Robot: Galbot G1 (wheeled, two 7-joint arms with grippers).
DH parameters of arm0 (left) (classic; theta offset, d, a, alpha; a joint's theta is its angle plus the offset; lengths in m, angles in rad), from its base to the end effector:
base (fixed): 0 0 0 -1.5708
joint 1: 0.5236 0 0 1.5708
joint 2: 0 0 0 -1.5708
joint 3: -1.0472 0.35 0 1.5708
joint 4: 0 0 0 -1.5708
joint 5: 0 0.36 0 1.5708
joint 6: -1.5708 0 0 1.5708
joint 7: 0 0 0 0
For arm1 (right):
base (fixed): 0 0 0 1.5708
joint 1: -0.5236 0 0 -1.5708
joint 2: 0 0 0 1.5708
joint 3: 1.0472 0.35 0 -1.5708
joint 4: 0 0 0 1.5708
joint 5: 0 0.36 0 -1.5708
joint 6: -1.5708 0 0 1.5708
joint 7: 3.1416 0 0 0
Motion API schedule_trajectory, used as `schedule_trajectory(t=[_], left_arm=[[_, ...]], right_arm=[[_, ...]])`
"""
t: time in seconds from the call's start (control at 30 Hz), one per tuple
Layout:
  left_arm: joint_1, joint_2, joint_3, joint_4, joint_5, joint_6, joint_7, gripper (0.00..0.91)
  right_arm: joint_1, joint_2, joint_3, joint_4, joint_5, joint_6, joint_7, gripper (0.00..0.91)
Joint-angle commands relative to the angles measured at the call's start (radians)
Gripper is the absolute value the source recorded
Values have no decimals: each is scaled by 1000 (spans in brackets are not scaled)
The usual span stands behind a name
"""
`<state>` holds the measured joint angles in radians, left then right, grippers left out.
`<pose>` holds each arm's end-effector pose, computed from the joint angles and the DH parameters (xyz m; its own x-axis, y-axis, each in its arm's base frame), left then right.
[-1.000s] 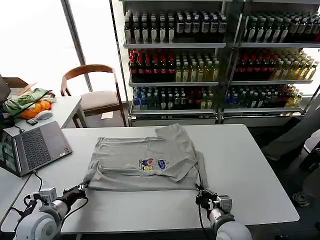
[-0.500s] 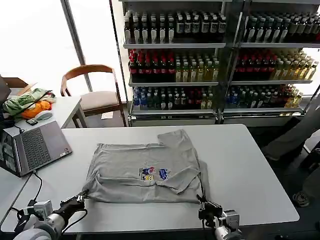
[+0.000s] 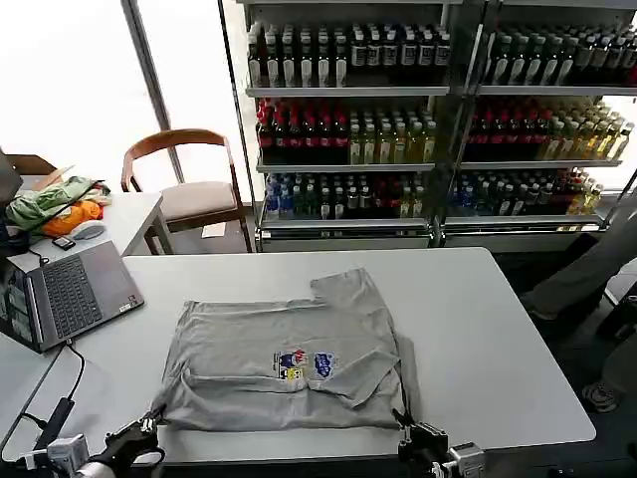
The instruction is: Fold and organize the clothes.
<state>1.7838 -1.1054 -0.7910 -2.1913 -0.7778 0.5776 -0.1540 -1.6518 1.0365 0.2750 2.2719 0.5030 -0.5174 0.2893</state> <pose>0.1481 0.1323 -0.2572 -0.7851 0.0419 0.6180 -0.0723 0.9847 -0.1586 0.1422 -0.0017 -0.2633 -0.7878 -0.2509 0.5625 -0.2546 0.9642 0.0735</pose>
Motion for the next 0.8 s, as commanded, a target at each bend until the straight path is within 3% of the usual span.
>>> schedule_trajectory(t=[0.03,0.07,0.1,0.13,0.17,0.2,0.23,0.63,0.8], left_arm=[[63,-46,-20,-32,15,1,0,0],[65,-46,-21,-31,17,1,1,10],[70,-45,-23,-32,18,1,2,10],[72,-44,-23,-33,20,1,3,141],[73,-41,-24,-36,27,1,1,343],[74,-40,-25,-38,31,2,1,796],[74,-37,-30,-40,34,1,1,907],[82,31,-104,-42,25,1,14,907],[27,78,-139,-32,-2,1,37,907]], right_arm=[[-34,-10,3,20,-8,3,-3,0],[-36,-9,4,21,-10,2,-4,725],[-38,-10,5,22,-10,1,-4,907],[-38,-10,5,23,-11,1,-4,907],[-37,-9,4,23,-17,1,-4,907],[-35,-9,5,22,-19,3,-4,907],[-34,-9,6,22,-19,4,-4,907],[-8,-32,56,59,1,11,-33,907],[130,-31,105,7,58,5,-80,907]])
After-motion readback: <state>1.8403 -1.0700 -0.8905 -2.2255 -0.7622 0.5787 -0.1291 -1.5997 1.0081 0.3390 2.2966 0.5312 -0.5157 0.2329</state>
